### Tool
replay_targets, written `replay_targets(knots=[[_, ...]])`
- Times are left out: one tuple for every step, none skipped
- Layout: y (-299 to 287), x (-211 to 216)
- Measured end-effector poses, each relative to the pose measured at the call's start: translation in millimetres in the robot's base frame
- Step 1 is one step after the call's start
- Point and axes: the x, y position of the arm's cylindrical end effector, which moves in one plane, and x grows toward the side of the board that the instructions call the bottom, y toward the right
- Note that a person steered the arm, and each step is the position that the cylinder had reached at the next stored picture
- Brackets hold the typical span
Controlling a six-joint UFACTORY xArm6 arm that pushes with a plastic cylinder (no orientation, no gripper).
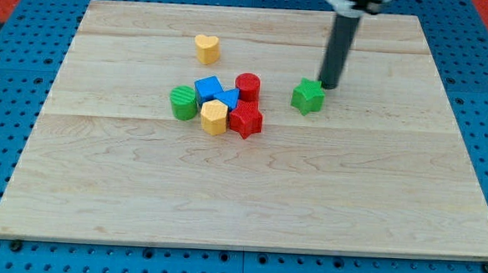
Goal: Push the green star into a group of blocks
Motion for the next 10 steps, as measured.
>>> replay_targets(knots=[[-15, 21], [16, 23], [55, 35], [-16, 34], [0, 69], [-13, 84], [-60, 58], [-99, 23], [-84, 17], [-70, -54]])
